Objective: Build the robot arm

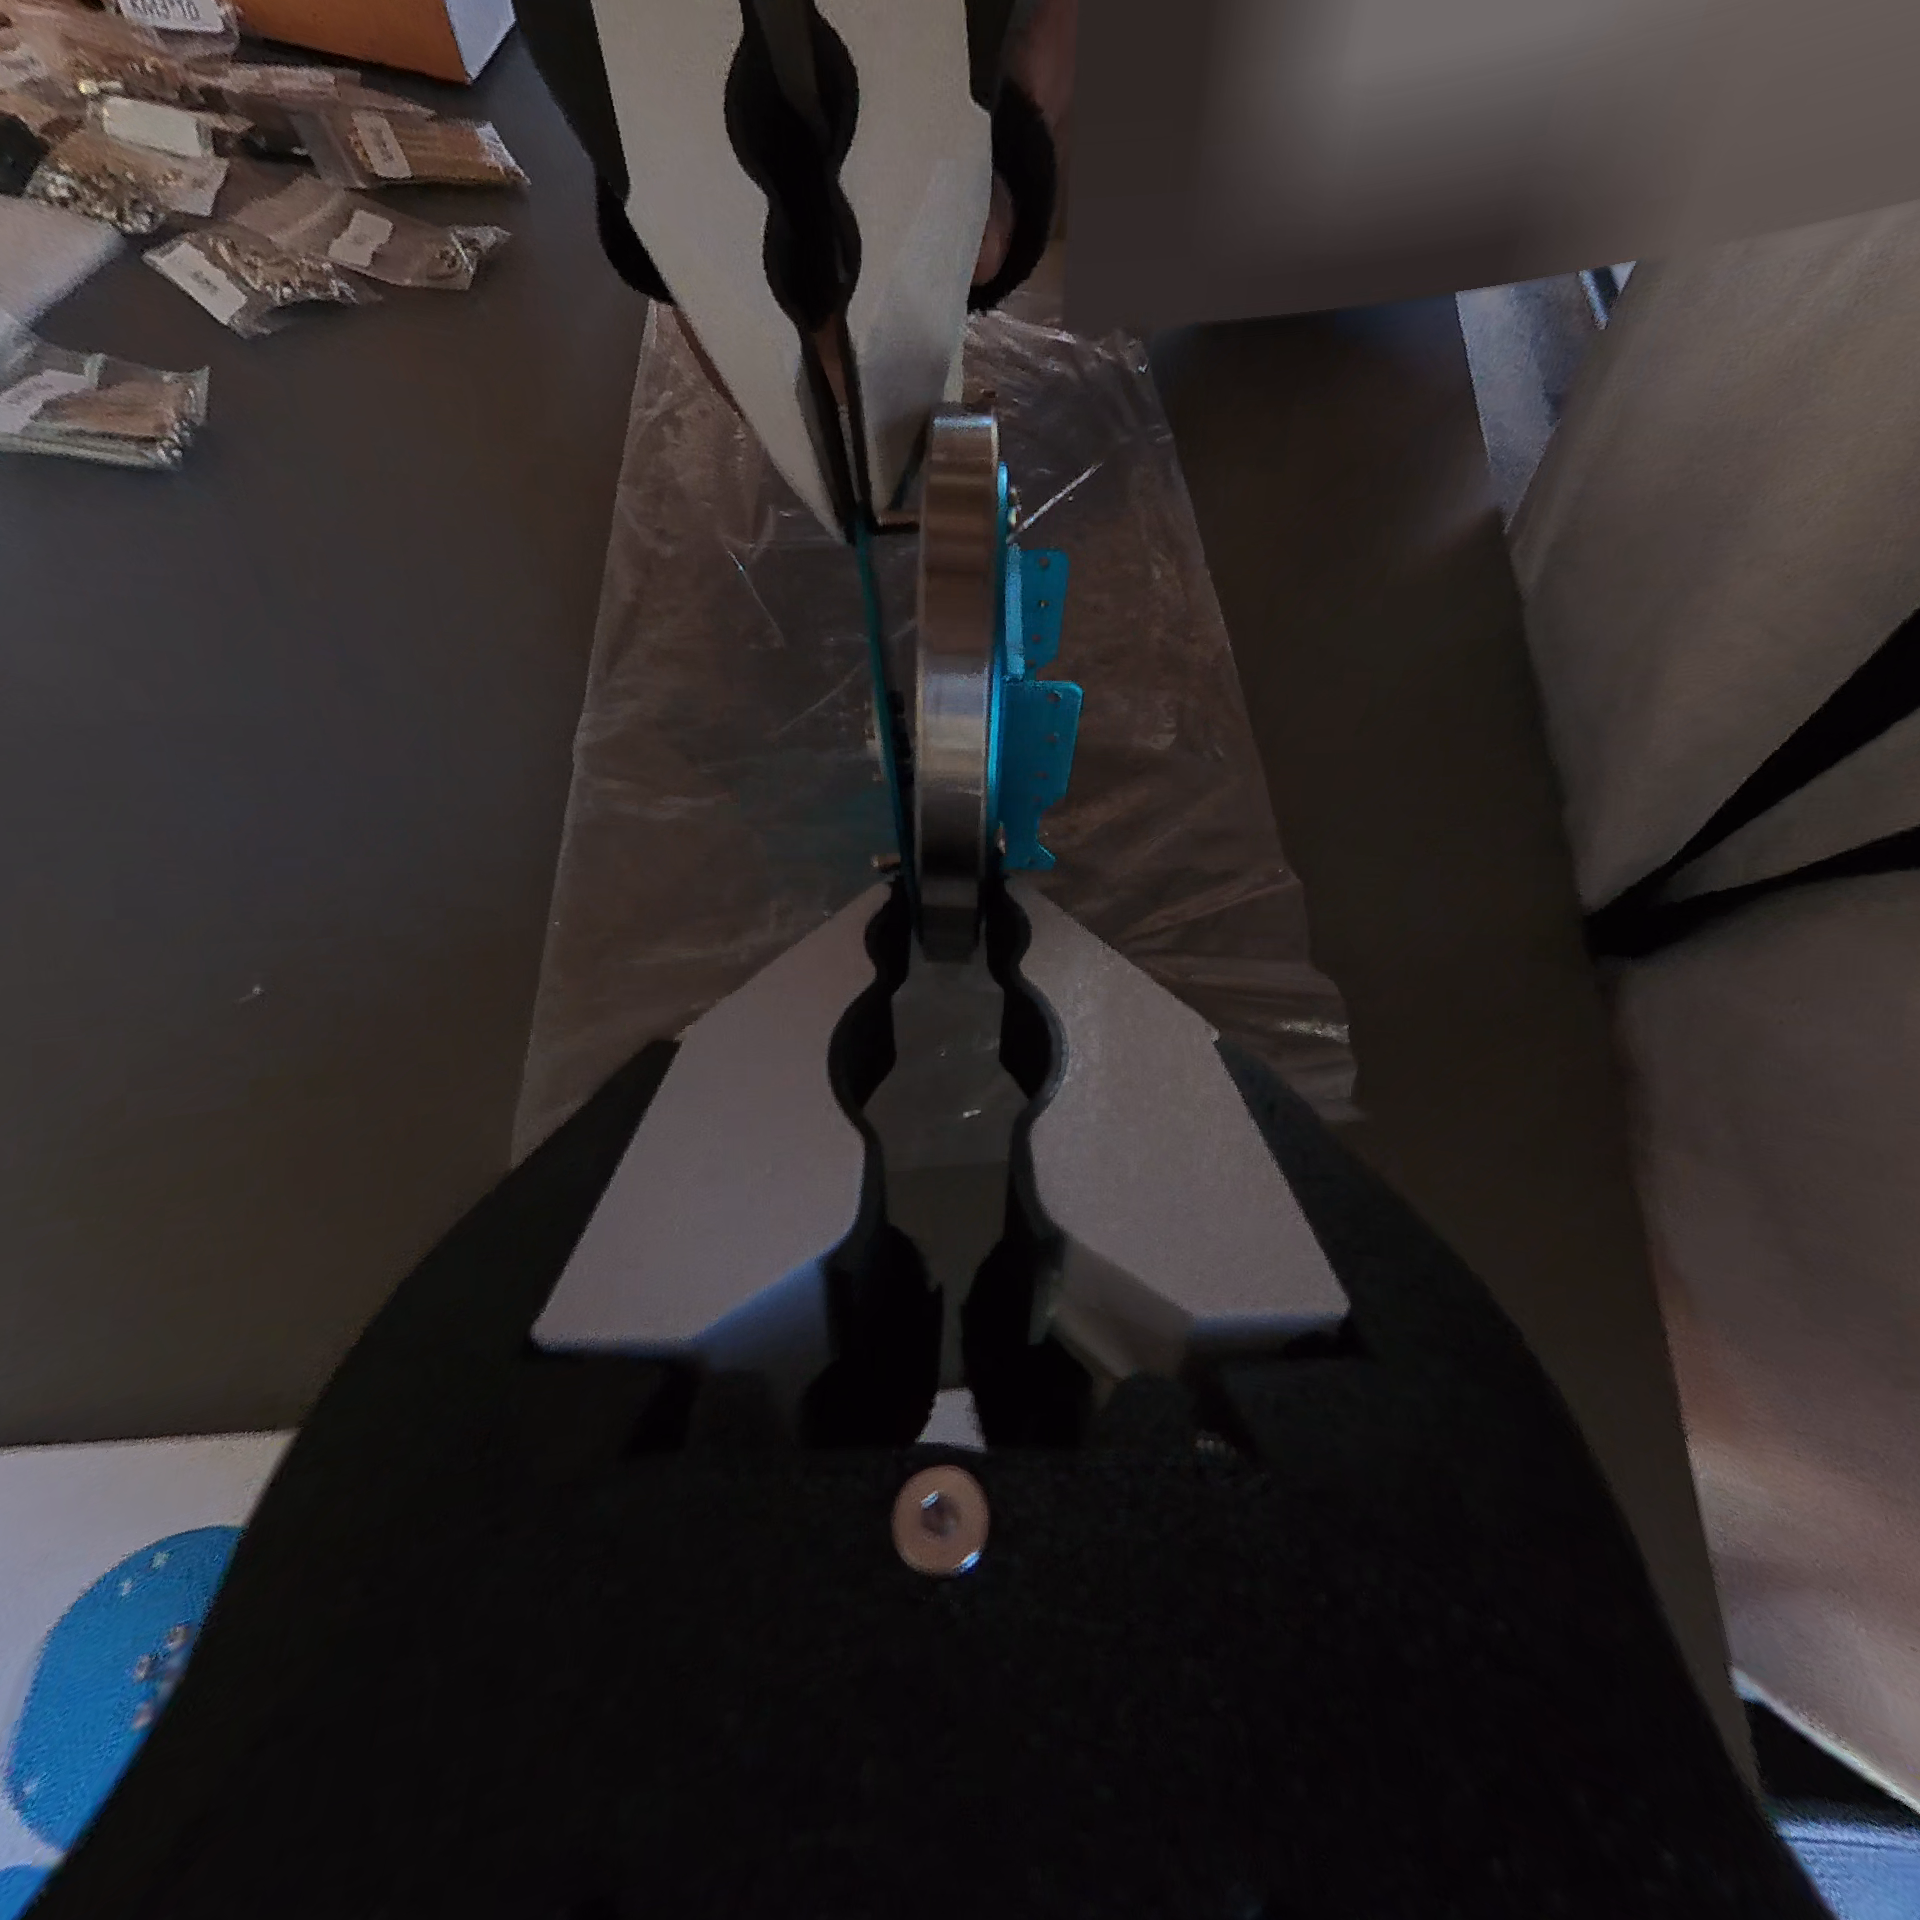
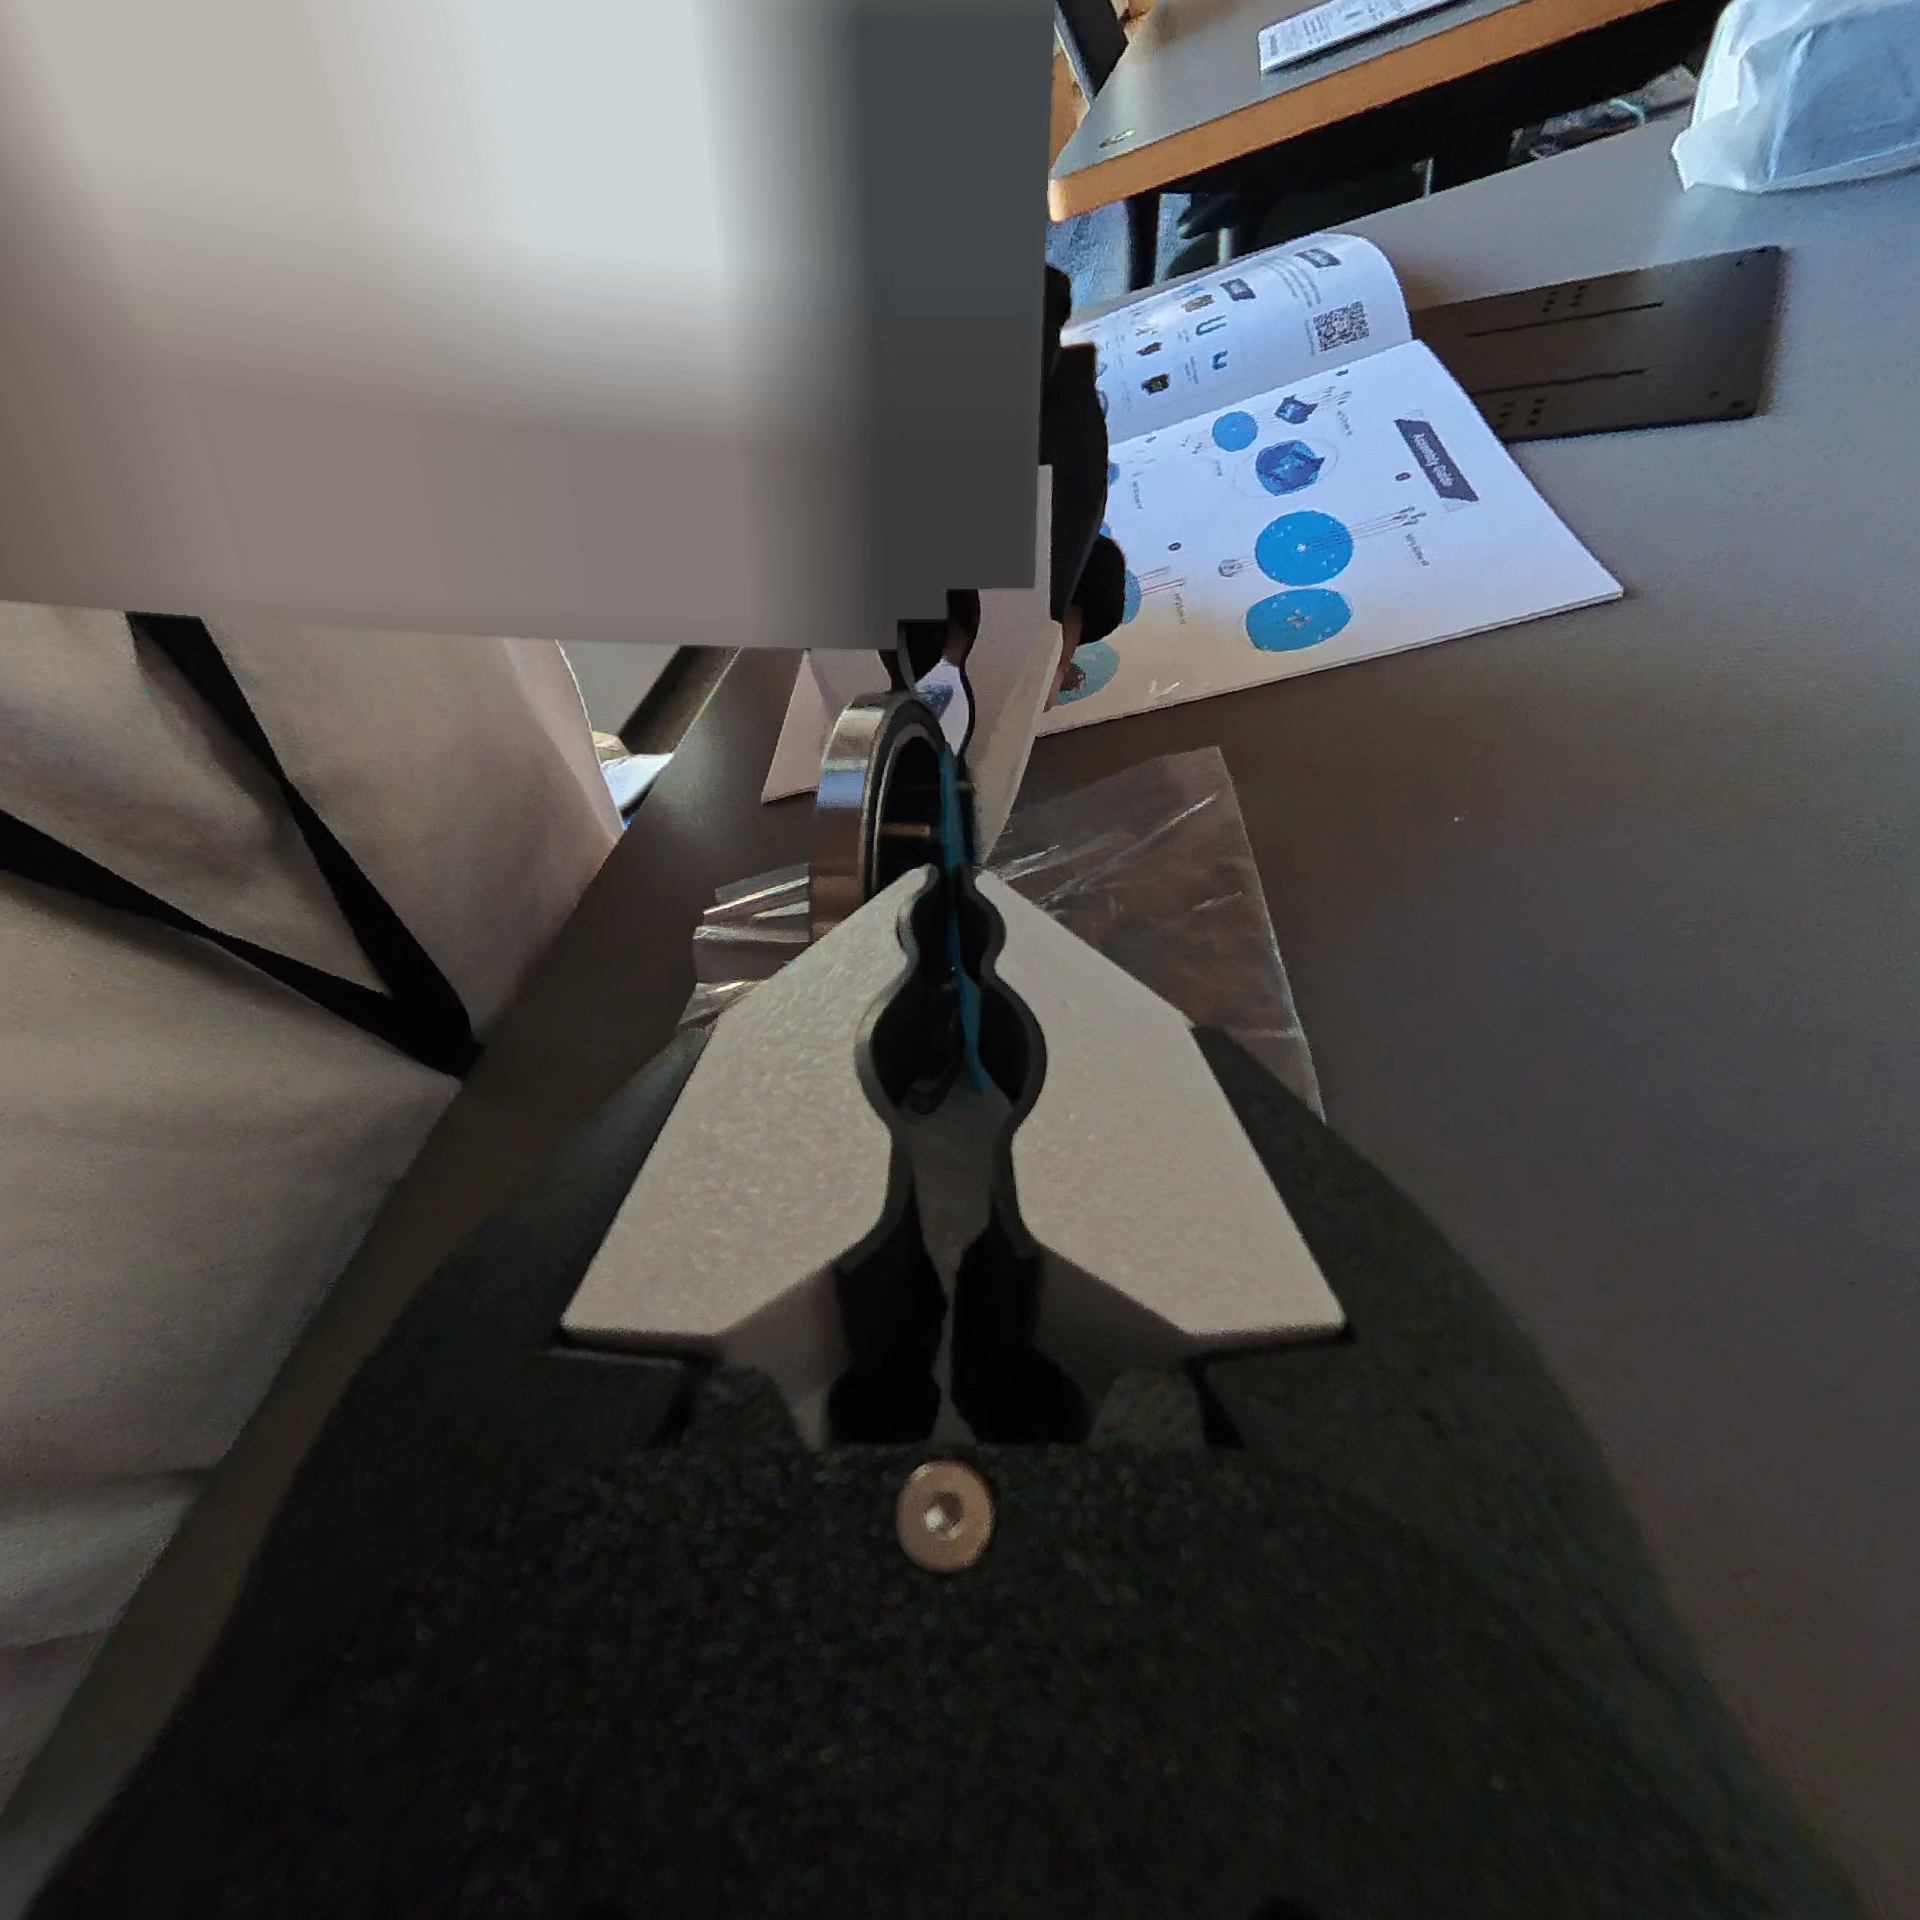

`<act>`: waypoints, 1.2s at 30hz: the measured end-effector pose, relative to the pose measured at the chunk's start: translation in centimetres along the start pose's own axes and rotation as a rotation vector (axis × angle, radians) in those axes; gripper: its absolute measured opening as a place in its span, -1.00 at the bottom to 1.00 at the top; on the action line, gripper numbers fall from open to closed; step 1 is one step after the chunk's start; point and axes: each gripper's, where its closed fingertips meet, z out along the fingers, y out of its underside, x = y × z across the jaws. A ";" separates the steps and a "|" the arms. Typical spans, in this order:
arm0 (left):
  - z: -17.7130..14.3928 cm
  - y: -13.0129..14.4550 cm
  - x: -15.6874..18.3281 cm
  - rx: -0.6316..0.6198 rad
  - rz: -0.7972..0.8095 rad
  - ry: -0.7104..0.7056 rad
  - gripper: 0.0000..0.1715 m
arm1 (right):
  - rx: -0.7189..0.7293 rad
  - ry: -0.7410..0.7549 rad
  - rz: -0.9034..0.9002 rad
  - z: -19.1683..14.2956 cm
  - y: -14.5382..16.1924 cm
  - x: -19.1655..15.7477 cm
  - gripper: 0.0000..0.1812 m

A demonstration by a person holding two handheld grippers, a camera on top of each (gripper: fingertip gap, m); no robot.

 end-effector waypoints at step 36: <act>-0.8 -2.6 2.1 0.221 -0.565 0.242 -0.87 | -0.047 -0.050 0.279 -1.1 3.4 -3.6 -0.52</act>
